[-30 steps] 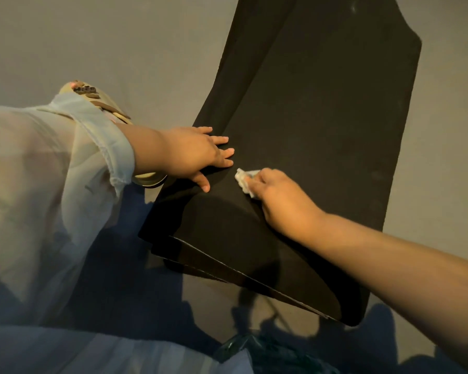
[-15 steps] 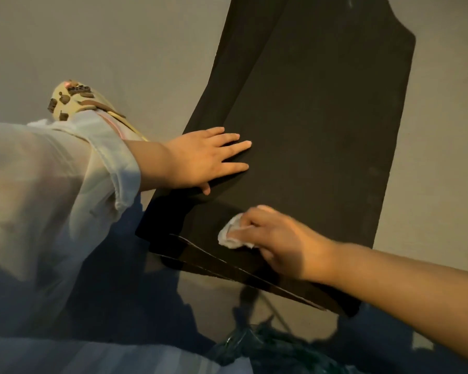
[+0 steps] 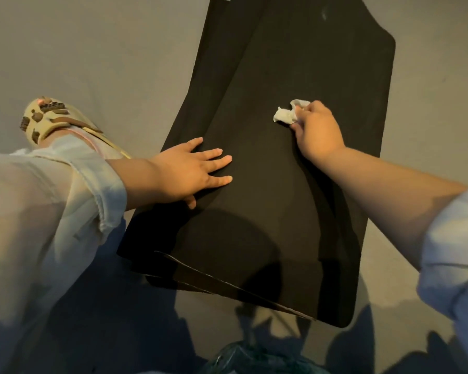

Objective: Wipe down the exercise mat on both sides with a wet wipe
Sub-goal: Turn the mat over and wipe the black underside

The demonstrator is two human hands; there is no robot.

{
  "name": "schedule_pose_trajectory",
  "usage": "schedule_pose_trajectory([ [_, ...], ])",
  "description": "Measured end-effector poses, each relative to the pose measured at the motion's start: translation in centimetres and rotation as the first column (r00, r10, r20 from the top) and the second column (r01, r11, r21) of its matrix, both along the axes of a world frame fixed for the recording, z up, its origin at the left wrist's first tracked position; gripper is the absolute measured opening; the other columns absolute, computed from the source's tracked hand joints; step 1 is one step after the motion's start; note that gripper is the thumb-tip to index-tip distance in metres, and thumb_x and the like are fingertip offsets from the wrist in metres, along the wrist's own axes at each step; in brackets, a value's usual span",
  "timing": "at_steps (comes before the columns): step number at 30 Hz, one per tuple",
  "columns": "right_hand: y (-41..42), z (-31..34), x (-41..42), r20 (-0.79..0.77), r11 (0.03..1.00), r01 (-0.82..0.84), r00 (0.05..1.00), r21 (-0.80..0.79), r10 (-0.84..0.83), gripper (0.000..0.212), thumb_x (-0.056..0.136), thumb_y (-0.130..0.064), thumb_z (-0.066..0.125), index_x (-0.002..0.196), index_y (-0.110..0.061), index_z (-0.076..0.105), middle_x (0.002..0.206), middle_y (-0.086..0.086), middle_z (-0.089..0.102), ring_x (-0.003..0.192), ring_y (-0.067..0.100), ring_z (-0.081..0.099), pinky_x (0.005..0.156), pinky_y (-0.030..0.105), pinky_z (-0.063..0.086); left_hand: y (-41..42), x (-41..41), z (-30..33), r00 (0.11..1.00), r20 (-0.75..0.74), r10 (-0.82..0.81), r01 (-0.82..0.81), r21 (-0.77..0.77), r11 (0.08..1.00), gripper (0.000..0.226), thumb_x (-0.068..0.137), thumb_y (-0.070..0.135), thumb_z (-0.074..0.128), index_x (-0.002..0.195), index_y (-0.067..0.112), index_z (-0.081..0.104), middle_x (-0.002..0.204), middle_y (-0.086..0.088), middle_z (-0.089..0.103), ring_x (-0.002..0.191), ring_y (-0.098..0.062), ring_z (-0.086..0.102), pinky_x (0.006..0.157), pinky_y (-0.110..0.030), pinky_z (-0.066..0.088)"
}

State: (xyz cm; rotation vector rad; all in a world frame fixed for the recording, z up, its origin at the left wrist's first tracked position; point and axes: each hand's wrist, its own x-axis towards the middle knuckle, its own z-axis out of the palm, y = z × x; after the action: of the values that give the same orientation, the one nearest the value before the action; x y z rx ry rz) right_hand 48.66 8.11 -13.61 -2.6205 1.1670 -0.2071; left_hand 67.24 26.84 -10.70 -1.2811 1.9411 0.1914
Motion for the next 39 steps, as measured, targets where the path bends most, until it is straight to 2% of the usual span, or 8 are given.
schedule_pose_trajectory([
  [5, 0.8, 0.3, 0.5, -0.169, 0.998, -0.016, 0.986, -0.06, 0.006, 0.041, 0.094, -0.005, 0.042, 0.134, -0.009, 0.049, 0.121, 0.018, 0.048, 0.107, 0.036, 0.051, 0.086, 0.036, 0.04, 0.0, 0.1, 0.0, 1.0, 0.002, 0.004, -0.004, 0.004, 1.0, 0.085, 0.089, 0.056, 0.044, 0.145, 0.033, -0.016, 0.155, -0.005, -0.021, 0.143, -0.024, -0.016, 0.114, -0.049, -0.003],
  [14, 9.6, 0.4, -2.4, -0.066, 0.958, -0.281, 0.957, 0.049, 0.284, 0.029, 0.092, -0.006, 0.047, 0.117, -0.004, 0.059, 0.105, 0.016, 0.055, 0.096, 0.036, 0.053, 0.076, 0.036, 0.038, 0.0, -0.4, 0.7, 1.0, 0.008, 0.03, -0.03, 0.012, 0.999, 0.084, 0.09, 0.054, 0.046, 0.146, 0.034, -0.012, 0.156, -0.003, -0.02, 0.143, -0.024, -0.015, 0.114, -0.05, -0.002],
  [23, 18.4, 1.8, -5.5, -0.059, 0.744, -0.588, 0.771, 0.317, 0.635, 0.045, 0.096, -0.012, 0.047, 0.14, -0.009, 0.039, 0.125, 0.011, 0.048, 0.111, 0.026, 0.048, 0.091, 0.034, 0.042, -0.2, -0.9, 1.1, 0.998, 0.039, -0.042, 0.044, -0.043, 0.998, 0.084, 0.086, 0.056, 0.051, 0.149, 0.032, 0.001, 0.158, -0.006, -0.005, 0.145, -0.025, -0.002, 0.115, -0.048, 0.002],
  [29, 20.6, 2.6, -8.0, 0.073, 0.575, -0.726, 0.642, 0.377, 0.763, 0.045, 0.084, 0.003, 0.059, 0.128, -0.002, 0.055, 0.109, 0.018, 0.061, 0.097, 0.035, 0.059, 0.081, 0.037, 0.05, 0.1, -1.8, 1.0, 0.993, 0.018, -0.113, 0.114, -0.174, 0.978, 0.095, 0.078, 0.047, 0.067, 0.146, 0.021, 0.006, 0.157, -0.014, 0.004, 0.145, -0.028, 0.001, 0.115, -0.047, 0.002],
  [31, 19.6, 3.1, -8.6, 0.144, 0.635, -0.706, 0.696, 0.314, 0.704, 0.043, 0.075, 0.006, 0.068, 0.116, -0.004, 0.065, 0.098, 0.012, 0.065, 0.086, 0.028, 0.064, 0.071, 0.031, 0.053, 0.0, -2.0, 0.8, 0.989, 0.015, -0.146, 0.146, -0.186, 0.972, 0.108, 0.076, 0.043, 0.07, 0.146, 0.022, -0.01, 0.157, -0.012, -0.009, 0.145, -0.028, -0.003, 0.115, -0.046, 0.002],
  [33, 16.5, 3.4, -8.6, 0.2, 0.773, -0.609, 0.792, 0.177, 0.577, 0.035, 0.077, 0.002, 0.058, 0.11, -0.004, 0.068, 0.095, 0.011, 0.065, 0.083, 0.027, 0.064, 0.071, 0.031, 0.053, -0.3, -2.1, 0.8, 0.986, 0.017, -0.167, 0.168, -0.147, 0.975, 0.114, 0.077, 0.042, 0.07, 0.145, 0.023, -0.02, 0.157, -0.008, -0.013, 0.145, -0.026, -0.006, 0.115, -0.045, 0.0],
  [36, 9.4, 3.9, -7.7, 0.205, 0.931, -0.365, 0.913, 0.02, 0.353, 0.035, 0.082, 0.001, 0.05, 0.113, -0.002, 0.066, 0.099, 0.019, 0.065, 0.087, 0.039, 0.06, 0.081, 0.034, 0.042, -1.2, -2.4, 0.9, 0.992, -0.018, -0.126, 0.125, -0.043, 0.991, 0.11, 0.079, 0.038, 0.069, 0.145, 0.027, -0.019, 0.158, -0.001, -0.009, 0.145, -0.021, -0.006, 0.115, -0.042, -0.002],
  [39, 2.7, 3.7, -6.2, 0.164, 0.988, -0.087, 0.98, -0.129, 0.108, 0.033, 0.087, 0.002, 0.051, 0.115, -0.005, 0.066, 0.107, 0.019, 0.062, 0.099, 0.04, 0.052, 0.084, 0.034, 0.037, -1.8, -2.9, 0.9, 0.996, 0.001, -0.087, 0.087, 0.025, 0.996, 0.11, 0.078, 0.036, 0.07, 0.146, 0.028, -0.016, 0.158, 0.0, -0.01, 0.145, -0.019, -0.007, 0.115, -0.044, -0.001],
])
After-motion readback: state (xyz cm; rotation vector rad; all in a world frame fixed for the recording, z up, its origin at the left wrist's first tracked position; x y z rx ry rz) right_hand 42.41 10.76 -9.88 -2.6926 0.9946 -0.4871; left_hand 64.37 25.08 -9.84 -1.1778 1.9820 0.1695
